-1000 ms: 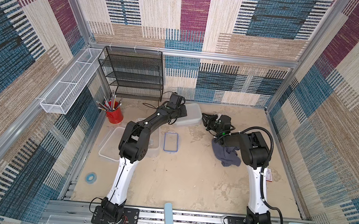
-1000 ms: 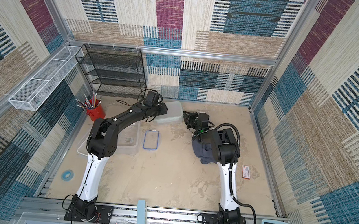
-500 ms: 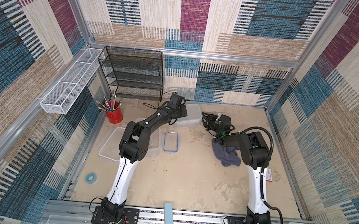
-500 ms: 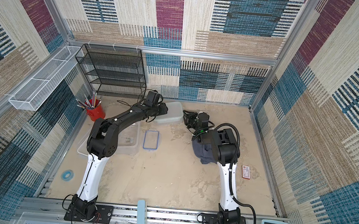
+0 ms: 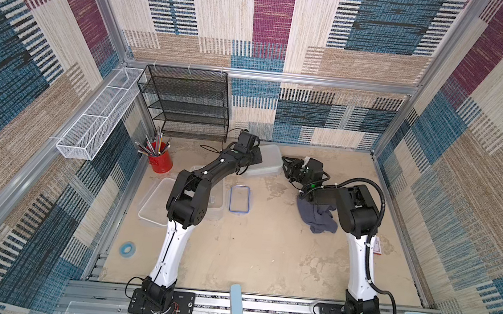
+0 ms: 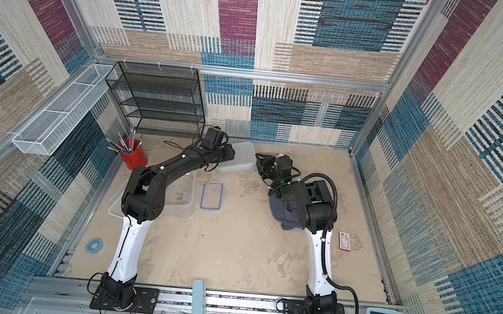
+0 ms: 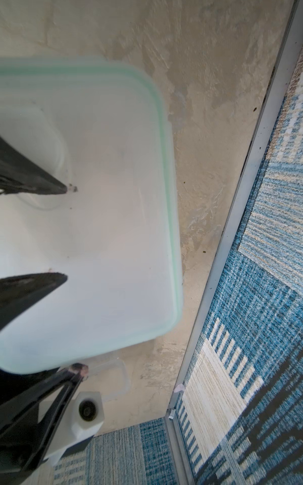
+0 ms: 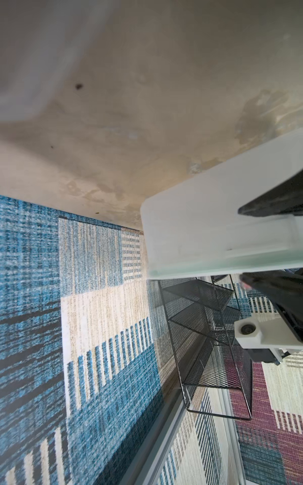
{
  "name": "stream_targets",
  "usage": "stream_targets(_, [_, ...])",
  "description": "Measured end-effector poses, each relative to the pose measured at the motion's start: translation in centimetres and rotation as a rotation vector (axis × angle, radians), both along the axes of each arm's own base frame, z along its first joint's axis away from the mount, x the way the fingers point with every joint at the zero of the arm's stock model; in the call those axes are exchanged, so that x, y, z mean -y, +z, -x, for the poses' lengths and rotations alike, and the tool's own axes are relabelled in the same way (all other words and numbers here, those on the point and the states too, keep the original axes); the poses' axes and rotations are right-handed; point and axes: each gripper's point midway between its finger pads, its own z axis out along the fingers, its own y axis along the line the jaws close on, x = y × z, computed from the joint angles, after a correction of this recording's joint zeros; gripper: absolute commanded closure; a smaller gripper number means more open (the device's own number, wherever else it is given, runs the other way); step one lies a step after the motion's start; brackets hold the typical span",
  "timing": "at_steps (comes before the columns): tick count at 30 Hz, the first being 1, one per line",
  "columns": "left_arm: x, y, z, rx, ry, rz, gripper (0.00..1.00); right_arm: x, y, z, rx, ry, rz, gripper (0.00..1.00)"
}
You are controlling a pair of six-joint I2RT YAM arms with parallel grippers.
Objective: Wipe the insides of the lunch boxes
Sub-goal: Open the fastener of the lunch box.
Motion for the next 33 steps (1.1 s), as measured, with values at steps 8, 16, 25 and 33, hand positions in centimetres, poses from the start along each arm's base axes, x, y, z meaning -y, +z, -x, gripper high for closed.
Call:
stream_targets(8, [-0.1,0.0,0.0,0.000,0.003,-0.002,0.49,-0.1,0.3,-0.1,0.009,0.002,-0.006,0.61])
stream_targets(16, [-0.4,0.0,-0.2,0.007,0.015,-0.011,0.50,-0.2,0.6,-0.6,0.024,0.000,0.049,0.72])
stream_targets(25, [-0.4,0.0,-0.2,0.009,0.018,-0.014,0.50,0.3,0.1,-0.7,0.015,-0.032,0.116,0.77])
stream_targets(33, [-0.4,-0.1,-0.2,0.009,0.015,-0.016,0.50,0.7,-0.4,0.2,-0.015,-0.046,0.180,0.80])
